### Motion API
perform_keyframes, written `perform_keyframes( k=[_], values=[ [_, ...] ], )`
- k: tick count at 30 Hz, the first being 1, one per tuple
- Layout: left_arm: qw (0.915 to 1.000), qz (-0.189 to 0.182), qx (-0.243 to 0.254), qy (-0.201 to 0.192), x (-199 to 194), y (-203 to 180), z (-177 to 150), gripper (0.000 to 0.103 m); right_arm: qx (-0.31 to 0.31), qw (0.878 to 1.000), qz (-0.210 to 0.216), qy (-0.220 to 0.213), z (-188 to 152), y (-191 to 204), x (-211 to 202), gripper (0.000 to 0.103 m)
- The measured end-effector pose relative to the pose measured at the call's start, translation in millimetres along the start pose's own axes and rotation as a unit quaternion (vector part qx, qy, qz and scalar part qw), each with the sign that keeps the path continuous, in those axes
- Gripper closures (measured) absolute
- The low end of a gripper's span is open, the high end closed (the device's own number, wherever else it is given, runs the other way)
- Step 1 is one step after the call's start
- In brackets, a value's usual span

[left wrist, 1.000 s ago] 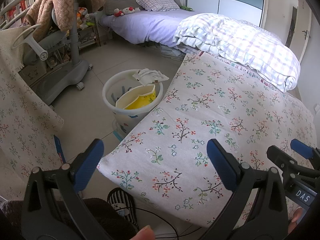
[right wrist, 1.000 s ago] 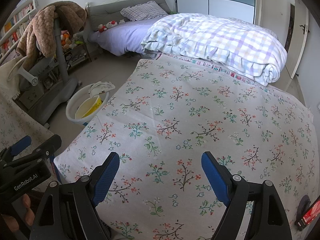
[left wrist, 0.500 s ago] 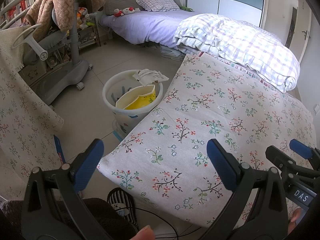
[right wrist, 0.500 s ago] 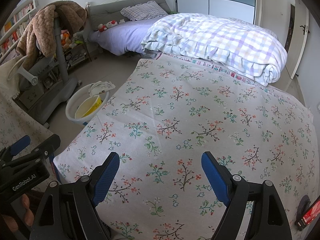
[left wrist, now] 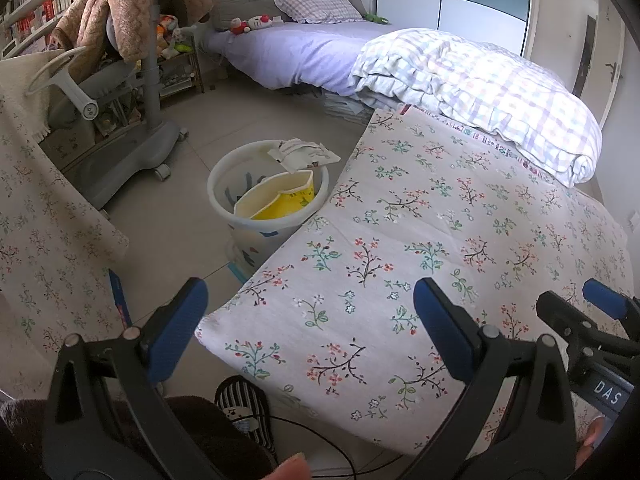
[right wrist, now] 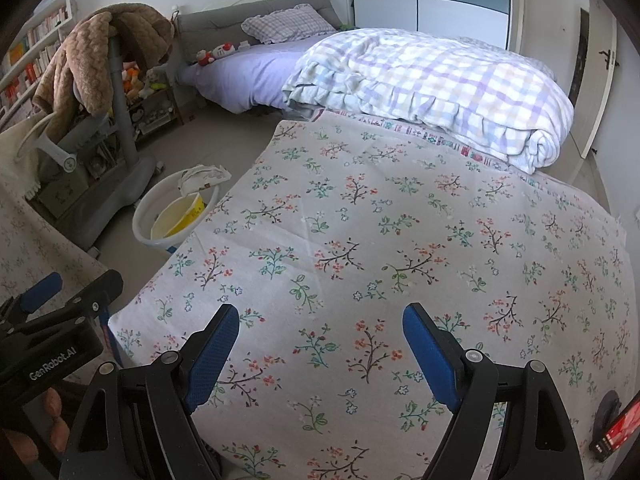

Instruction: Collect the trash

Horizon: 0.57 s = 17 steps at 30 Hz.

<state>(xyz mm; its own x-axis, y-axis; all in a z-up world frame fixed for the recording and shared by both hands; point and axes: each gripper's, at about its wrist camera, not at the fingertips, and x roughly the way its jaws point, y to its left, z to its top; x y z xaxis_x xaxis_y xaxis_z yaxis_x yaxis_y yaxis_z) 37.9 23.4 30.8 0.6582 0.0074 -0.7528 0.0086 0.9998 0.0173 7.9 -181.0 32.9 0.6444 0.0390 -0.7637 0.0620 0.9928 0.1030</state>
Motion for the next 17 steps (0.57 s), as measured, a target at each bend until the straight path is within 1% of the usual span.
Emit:
perform_keyframes(
  k=[12, 17],
  values=[
    [1.0000, -0.001, 0.000, 0.001, 0.3, 0.4, -1.0, 0.001, 0.000, 1.000, 0.000, 0.000, -0.1, -0.3, -0.3, 0.018],
    [0.9999, -0.010, -0.001, 0.003, 0.8, 2.2, 0.0, 0.001, 0.000, 1.000, -0.003, 0.001, 0.2, -1.1, 0.0, 0.018]
  ],
)
